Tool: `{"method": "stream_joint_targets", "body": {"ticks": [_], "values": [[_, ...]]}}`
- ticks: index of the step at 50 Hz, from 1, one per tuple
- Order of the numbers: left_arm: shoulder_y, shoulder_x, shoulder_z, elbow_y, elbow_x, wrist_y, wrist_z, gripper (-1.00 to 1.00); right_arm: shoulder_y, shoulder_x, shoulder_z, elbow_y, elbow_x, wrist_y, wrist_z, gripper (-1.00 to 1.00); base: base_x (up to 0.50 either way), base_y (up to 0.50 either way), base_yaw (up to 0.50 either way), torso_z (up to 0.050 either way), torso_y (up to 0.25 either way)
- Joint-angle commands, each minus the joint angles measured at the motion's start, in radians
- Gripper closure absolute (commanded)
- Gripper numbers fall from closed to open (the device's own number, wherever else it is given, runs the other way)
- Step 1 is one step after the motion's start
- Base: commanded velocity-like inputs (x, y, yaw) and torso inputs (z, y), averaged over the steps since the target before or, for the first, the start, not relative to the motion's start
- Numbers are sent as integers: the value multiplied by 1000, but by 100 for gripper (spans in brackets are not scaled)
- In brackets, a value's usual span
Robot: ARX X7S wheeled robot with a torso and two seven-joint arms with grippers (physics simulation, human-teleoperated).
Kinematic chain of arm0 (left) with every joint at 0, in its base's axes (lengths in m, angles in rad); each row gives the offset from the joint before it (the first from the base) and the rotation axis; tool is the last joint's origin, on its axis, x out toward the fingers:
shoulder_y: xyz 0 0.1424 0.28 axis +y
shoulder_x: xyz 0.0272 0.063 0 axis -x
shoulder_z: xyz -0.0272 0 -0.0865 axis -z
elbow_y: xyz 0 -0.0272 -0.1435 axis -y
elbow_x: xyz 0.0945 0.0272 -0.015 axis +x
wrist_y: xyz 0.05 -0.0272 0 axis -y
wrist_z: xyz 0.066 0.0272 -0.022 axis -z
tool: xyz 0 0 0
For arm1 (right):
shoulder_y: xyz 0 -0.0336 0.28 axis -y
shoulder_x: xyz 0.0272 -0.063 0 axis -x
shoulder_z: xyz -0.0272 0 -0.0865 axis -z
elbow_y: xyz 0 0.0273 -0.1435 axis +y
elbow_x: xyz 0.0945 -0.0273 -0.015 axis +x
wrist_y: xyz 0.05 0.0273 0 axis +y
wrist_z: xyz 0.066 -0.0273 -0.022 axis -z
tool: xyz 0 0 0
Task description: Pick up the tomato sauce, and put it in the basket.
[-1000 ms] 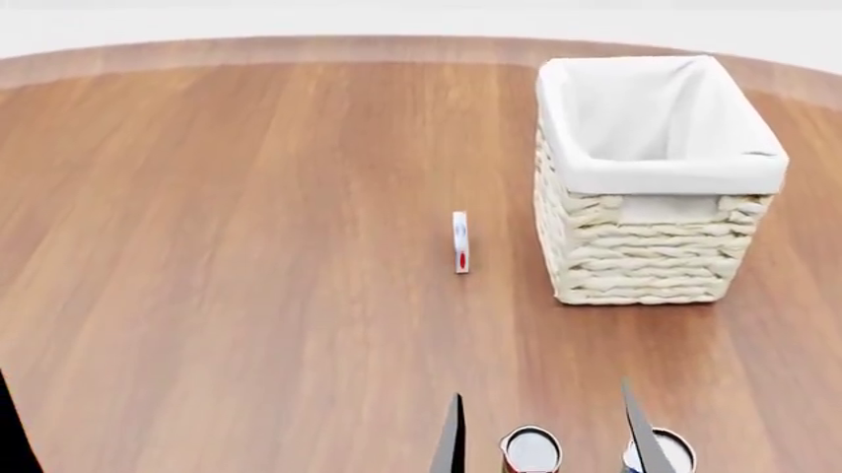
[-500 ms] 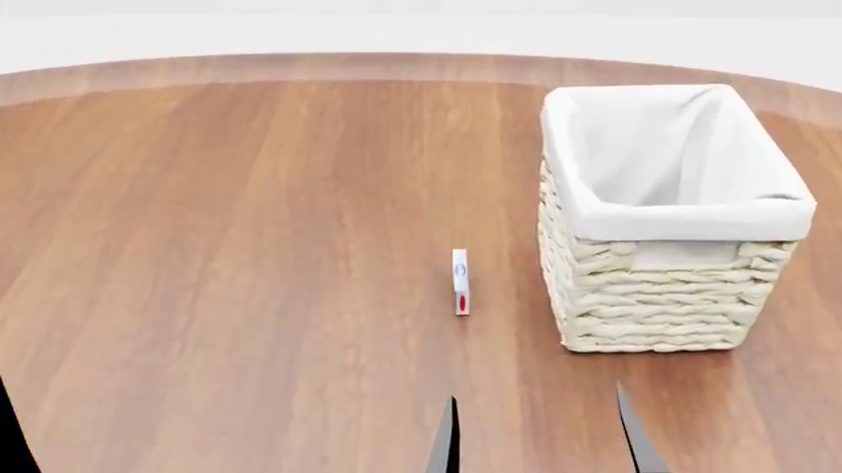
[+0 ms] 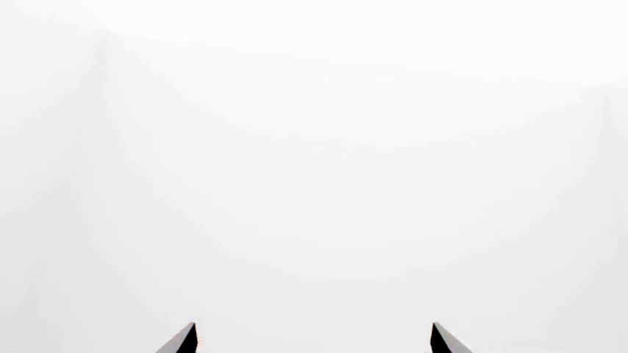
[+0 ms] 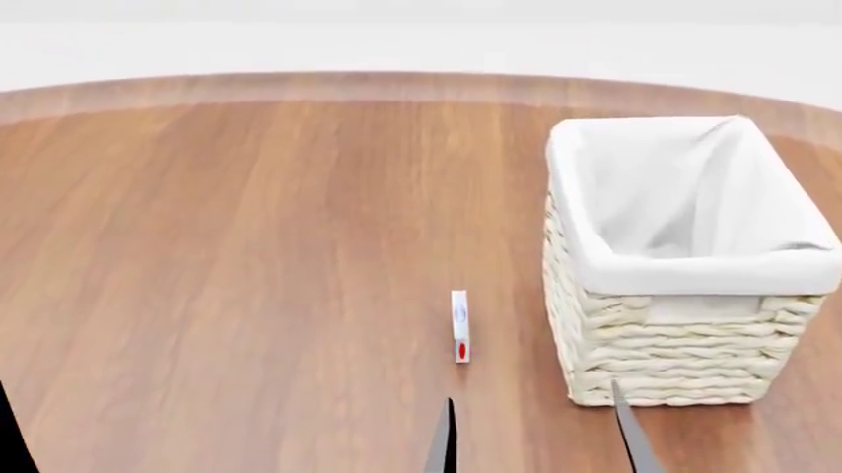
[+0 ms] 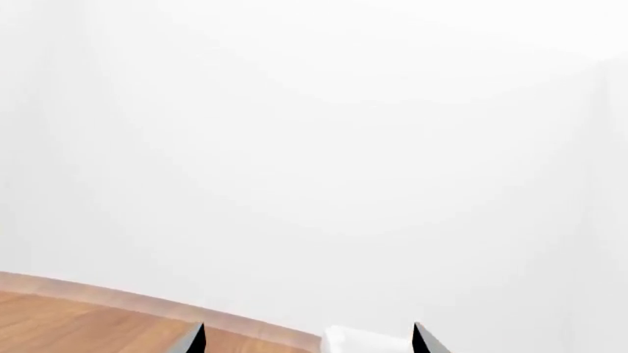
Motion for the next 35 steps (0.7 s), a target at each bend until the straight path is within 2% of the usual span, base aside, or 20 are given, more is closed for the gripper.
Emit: {"method": "stream_joint_targets", "body": {"ticks": [1,17,35], "values": [[-1,-6,5,1,2,-2,-7,-100,2,6,-3,1,6,-1,6,-100,227,0,0,0,0],[-3,-13,11,-4,2,0,-16,-100,3,13,-8,7,7,-14,20,-100,215,0,0,0,0],[-4,-20,18,-17,1,8,-22,-100,-25,23,-16,61,18,-52,48,-100,2,0,0,0,1]]}}
